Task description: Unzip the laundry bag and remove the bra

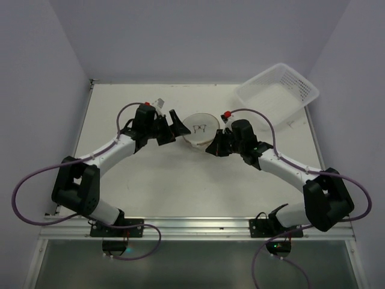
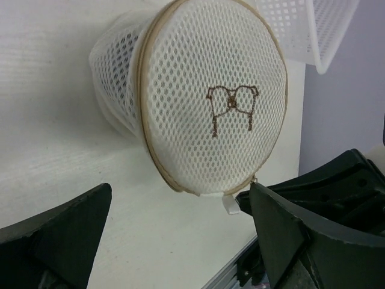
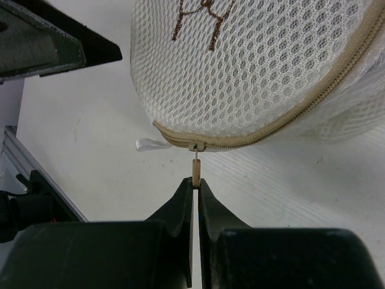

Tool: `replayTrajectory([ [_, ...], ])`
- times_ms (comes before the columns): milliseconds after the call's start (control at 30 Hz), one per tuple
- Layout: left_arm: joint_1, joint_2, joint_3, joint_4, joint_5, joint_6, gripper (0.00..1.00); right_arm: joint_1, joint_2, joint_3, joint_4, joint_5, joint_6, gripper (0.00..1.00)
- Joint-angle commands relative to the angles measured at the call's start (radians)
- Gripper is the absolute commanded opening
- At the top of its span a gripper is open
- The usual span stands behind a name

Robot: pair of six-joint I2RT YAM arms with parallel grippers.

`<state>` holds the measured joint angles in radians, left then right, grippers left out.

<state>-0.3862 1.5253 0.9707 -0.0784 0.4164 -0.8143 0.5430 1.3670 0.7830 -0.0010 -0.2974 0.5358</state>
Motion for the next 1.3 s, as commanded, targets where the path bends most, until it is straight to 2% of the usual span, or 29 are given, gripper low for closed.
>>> replayTrajectory([
  [0,-0.054,-0.108,-0.050,0.026,-0.119,-0.167,1.00,0.024,0.035,0.079,0.044,0.027,0.059,0.00],
  [233,-0.201,-0.073,-0.078,0.112,-0.252,-0.344,0.99,0.067,0.072,0.104,0.049,0.027,0.069,0.00],
  [367,-0.218,-0.044,-0.105,0.135,-0.315,-0.414,0.94,0.077,0.081,0.111,0.049,0.023,0.067,0.00],
  [533,-0.218,-0.014,-0.116,0.170,-0.347,-0.441,0.80,0.087,0.072,0.105,0.038,0.024,0.058,0.00],
  [667,-0.218,0.004,-0.118,0.175,-0.358,-0.431,0.56,0.089,0.053,0.088,0.024,0.027,0.043,0.00],
  [700,-0.220,0.003,-0.119,0.178,-0.363,-0.428,0.43,0.087,0.047,0.084,0.022,0.029,0.035,0.00],
  [767,-0.218,-0.002,-0.135,0.187,-0.369,-0.421,0.31,0.089,0.035,0.073,0.009,0.038,0.029,0.00],
  [800,-0.217,-0.007,-0.139,0.190,-0.370,-0.419,0.17,0.089,0.030,0.070,0.007,0.041,0.023,0.00],
  [900,-0.212,-0.019,-0.145,0.178,-0.370,-0.392,0.00,0.087,0.015,0.053,-0.023,0.052,0.006,0.00],
  [1100,-0.149,-0.039,-0.161,0.137,-0.263,-0.275,0.00,0.066,-0.051,0.012,-0.073,0.161,-0.062,0.00],
  [1267,-0.070,-0.060,-0.136,0.091,-0.139,-0.093,0.00,0.017,-0.083,-0.007,-0.119,0.195,-0.103,0.00],
])
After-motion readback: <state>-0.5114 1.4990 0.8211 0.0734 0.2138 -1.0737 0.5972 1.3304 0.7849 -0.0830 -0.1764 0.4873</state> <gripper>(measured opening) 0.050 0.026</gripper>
